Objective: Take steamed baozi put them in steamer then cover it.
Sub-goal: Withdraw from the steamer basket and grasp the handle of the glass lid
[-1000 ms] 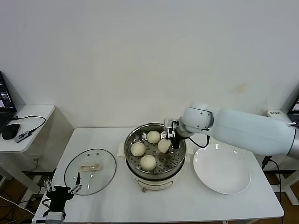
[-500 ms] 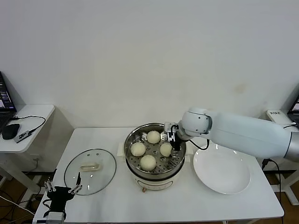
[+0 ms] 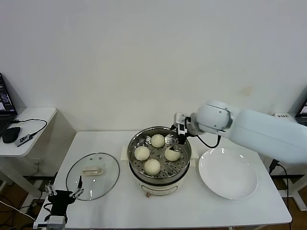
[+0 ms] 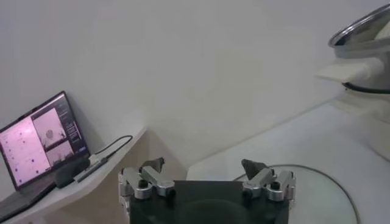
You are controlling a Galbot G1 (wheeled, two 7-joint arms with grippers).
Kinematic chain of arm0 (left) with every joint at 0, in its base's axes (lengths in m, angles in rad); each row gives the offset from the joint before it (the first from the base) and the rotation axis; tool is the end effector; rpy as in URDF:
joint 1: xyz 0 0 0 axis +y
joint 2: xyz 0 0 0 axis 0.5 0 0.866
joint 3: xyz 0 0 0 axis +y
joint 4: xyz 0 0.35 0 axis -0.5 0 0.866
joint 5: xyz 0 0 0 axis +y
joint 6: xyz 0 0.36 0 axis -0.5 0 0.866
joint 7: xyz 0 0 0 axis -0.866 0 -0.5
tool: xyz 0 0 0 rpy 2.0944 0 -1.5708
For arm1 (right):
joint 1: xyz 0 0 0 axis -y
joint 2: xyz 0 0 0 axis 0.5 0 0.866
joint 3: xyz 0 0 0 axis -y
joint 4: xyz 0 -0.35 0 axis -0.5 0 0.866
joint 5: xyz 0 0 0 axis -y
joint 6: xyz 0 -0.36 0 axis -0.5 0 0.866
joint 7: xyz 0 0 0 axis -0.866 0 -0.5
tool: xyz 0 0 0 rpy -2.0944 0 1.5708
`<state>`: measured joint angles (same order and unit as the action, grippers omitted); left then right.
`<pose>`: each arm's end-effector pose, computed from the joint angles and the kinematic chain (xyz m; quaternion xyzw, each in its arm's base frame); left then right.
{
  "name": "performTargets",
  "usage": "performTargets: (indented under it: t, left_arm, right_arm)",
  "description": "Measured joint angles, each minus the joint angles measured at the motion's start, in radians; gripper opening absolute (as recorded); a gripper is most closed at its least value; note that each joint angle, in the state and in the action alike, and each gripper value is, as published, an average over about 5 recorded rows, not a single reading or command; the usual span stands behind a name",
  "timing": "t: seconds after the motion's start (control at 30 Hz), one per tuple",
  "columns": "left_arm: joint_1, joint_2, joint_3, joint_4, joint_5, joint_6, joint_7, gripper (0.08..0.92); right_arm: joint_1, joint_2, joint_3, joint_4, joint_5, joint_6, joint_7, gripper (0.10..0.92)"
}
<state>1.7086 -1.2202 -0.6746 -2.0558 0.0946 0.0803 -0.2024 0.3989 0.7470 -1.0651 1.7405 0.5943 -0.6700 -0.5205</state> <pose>0.1535 0.1076 -0.3154 0.0717 -0.9633 -0.2437 0.0865 0.4525 0.0289 -0.0631 0.4649 -0.7109 0.4650 0.2497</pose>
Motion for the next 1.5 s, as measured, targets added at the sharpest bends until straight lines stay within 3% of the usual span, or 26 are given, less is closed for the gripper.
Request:
performTargets:
  t: [0.27,0.53,0.9,1.2,1.5]
  left_arm:
    - [-0.018,-0.002,0.003,0.015,0.003,-0.016,0.010,0.823]
    - [-0.031,-0.007,-0.006,0.036,0.001,-0.030,0.006,0.823]
    - [-0.048,-0.004,0.006,0.096,0.110,-0.065,-0.002,0.823]
    - [-0.038,0.033,-0.031,0.168,0.441,-0.121,0.004,0.823]
    - [-0.076,0.088,-0.024,0.259,0.819,-0.150,-0.012,0.823]
  right_arm:
    - [-0.256,-0.129,0.214,0.111,0.066,0.170,0.295,0.823]
    - [-0.768,-0.095,0.704,0.174,-0.036,0.366,0.433,0.823]
    - [-1.429,0.220,1.397,0.160,-0.276,0.615,0.342,0.823]
    - [-1.778,0.438,1.779,0.201,-0.351,0.624,0.230,0.823]
    - [-1.914,0.557,1.965,0.241,-0.379,0.617,0.213,0.823]
